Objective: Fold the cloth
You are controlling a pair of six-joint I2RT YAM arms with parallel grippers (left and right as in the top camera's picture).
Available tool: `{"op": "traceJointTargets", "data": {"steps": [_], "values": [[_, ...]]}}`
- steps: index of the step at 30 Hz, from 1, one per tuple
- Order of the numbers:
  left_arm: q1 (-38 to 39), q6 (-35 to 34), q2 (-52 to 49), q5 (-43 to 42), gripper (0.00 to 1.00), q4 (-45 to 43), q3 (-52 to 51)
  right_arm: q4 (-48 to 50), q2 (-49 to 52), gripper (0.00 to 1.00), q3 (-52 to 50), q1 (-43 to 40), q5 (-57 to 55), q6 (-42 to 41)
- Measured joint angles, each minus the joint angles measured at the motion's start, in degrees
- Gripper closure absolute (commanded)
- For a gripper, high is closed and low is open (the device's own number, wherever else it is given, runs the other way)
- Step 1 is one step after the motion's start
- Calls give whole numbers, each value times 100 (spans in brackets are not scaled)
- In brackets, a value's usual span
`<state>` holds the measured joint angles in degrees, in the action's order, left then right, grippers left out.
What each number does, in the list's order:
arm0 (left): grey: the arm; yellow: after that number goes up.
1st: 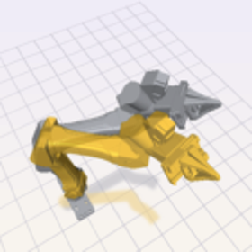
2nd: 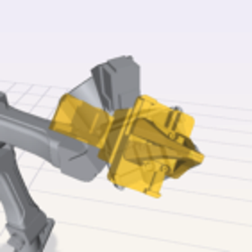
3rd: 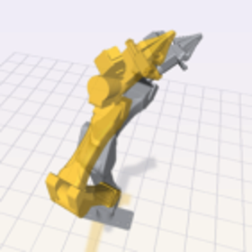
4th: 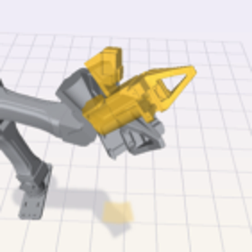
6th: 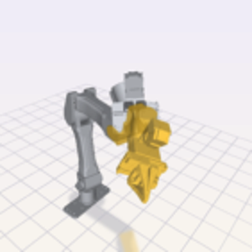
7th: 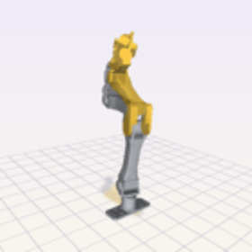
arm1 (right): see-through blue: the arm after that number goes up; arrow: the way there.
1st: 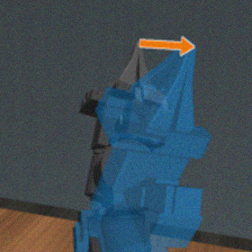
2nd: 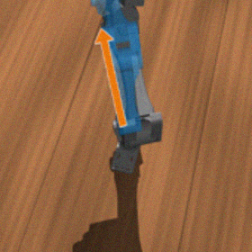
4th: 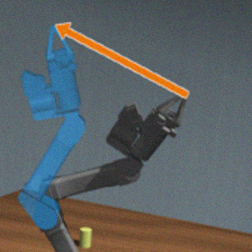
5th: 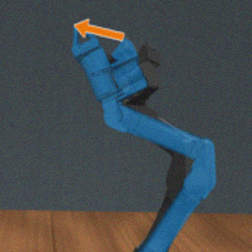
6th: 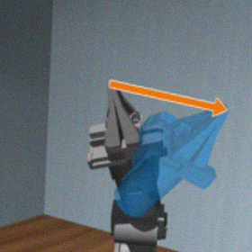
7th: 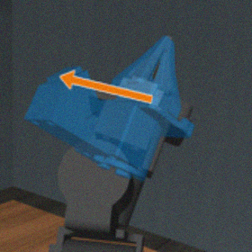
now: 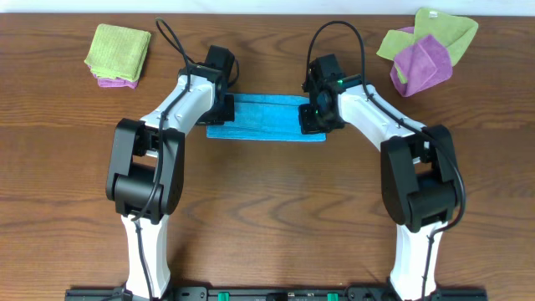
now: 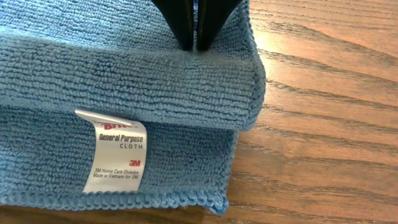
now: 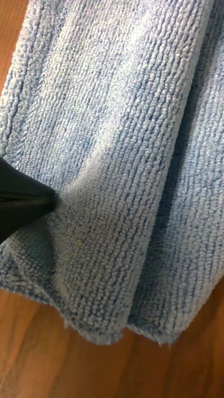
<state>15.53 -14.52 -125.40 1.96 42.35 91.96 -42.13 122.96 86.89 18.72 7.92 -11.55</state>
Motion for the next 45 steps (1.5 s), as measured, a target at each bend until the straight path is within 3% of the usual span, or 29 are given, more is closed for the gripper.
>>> {"op": "traceJointTargets", "data": {"steps": [2,3,4,6,7,13,15,18,26,40,43,45], "values": [[2,0,2,0,94,0,0,-42,-46,99,-17,-7,7,0],[2,0,4,0,94,0,0,-76,-107,91,-55,-11,22,2],[0,0,4,2,94,0,-2,-105,-175,80,-85,-17,37,2],[0,0,4,2,94,-2,-2,-160,-391,44,-142,-48,59,33],[0,0,4,2,94,-2,-2,-170,-540,37,-153,-74,79,28],[0,0,4,2,94,-33,-9,-177,-1773,25,-153,-813,706,496],[0,0,4,2,94,-50,-13,-11,-1899,16,-168,-1331,1211,697],[0,0,4,0,94,-79,-20,503,-1744,11,-424,-1919,2035,892],[0,0,7,0,94,-90,-24,638,-393,9,-911,-1849,3458,1019],[0,0,7,-68,94,-223,-33,1071,-66,10,-817,-1478,3821,942],[0,0,7,-68,94,-225,-33,1143,-26,15,-807,-1443,3864,892],[0,0,7,-68,94,-225,-33,1180,7,32,-789,-1388,3832,822]]}}
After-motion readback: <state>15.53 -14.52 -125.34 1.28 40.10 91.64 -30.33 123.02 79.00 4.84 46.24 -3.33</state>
